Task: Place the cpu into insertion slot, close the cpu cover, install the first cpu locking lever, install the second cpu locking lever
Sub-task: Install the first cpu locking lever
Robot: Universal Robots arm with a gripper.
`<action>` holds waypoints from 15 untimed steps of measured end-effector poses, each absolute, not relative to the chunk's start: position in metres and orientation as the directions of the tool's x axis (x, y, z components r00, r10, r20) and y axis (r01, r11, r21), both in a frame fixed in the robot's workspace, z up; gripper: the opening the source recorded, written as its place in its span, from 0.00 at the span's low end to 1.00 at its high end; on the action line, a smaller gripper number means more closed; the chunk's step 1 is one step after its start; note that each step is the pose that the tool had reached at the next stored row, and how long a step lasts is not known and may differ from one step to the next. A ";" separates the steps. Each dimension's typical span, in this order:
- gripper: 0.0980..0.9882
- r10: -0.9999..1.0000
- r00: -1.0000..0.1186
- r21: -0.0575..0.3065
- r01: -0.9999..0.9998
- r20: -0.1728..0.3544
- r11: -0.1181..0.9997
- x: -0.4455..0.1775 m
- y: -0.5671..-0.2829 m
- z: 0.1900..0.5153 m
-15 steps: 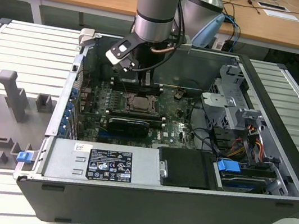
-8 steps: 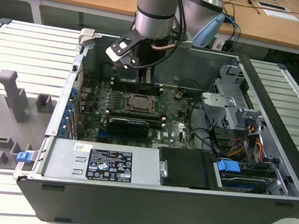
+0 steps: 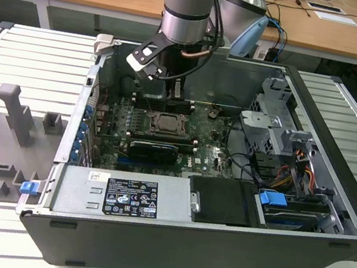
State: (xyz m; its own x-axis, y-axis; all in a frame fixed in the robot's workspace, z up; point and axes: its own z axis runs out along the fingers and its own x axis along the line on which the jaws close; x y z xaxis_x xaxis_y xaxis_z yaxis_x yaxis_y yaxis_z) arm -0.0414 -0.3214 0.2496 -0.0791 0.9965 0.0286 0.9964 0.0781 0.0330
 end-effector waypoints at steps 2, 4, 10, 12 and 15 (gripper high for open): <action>0.01 0.996 -0.079 0.033 0.996 0.029 0.078 -0.041 -0.321 0.253; 0.01 0.996 -0.079 0.033 0.996 0.029 0.078 -0.041 -0.321 0.255; 0.01 0.996 -0.079 0.033 0.996 0.029 0.078 -0.041 -0.321 0.266; 0.01 0.996 -0.080 0.033 0.996 0.029 0.079 -0.041 -0.321 0.267; 0.01 0.993 -0.114 0.033 0.993 0.029 0.113 -0.041 -0.321 0.267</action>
